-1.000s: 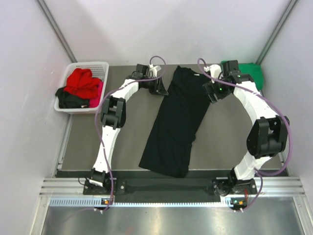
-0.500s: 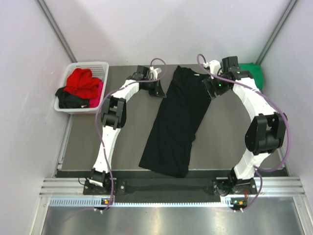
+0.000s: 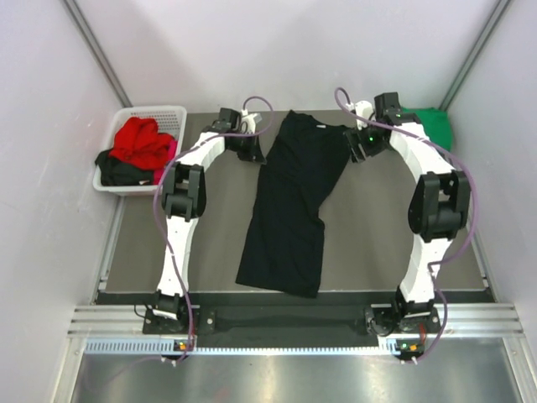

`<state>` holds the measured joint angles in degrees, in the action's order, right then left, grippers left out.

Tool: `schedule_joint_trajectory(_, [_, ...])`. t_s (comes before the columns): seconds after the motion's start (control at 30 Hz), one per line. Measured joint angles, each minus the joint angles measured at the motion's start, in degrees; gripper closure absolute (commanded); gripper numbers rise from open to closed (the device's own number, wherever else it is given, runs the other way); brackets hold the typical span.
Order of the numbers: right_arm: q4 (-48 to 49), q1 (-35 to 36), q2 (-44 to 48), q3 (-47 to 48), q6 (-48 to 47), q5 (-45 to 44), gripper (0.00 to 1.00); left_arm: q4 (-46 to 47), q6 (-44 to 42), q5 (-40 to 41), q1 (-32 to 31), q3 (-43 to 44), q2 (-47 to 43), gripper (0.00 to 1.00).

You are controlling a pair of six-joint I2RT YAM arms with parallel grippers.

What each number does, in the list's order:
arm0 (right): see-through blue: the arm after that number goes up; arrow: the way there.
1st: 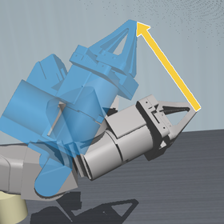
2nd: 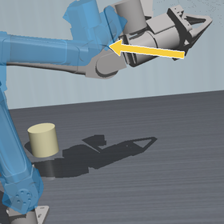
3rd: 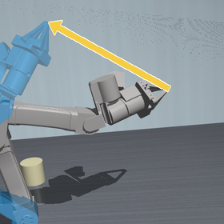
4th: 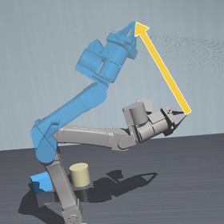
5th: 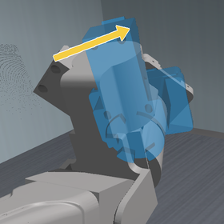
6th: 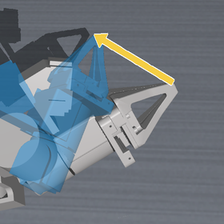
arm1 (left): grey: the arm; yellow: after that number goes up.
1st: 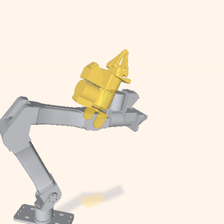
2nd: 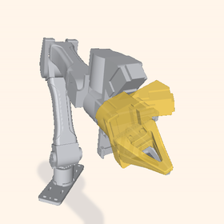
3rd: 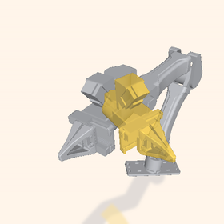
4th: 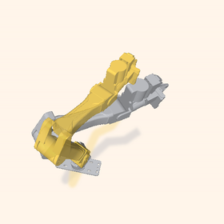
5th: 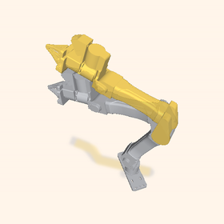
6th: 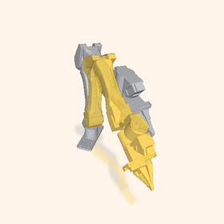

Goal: Fold and stack the t-shirts
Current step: Fold the tshirt

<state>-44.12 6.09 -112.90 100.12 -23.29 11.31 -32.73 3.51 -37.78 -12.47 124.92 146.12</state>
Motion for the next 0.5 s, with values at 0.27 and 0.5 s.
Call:
schedule_joint_trajectory(0.27, [3.30, 0.81, -18.47, 17.33, 1.95, -1.88, 0.29, -1.88, -3.80, 3.85, 2.03, -4.33, -3.91, 0.72])
schedule_joint_trajectory(0.5, [6.05, 3.26, -23.30, 21.94, 3.58, -3.26, 0.30, -5.01, -6.47, 10.12, 1.86, -8.26, -11.21, 0.62])
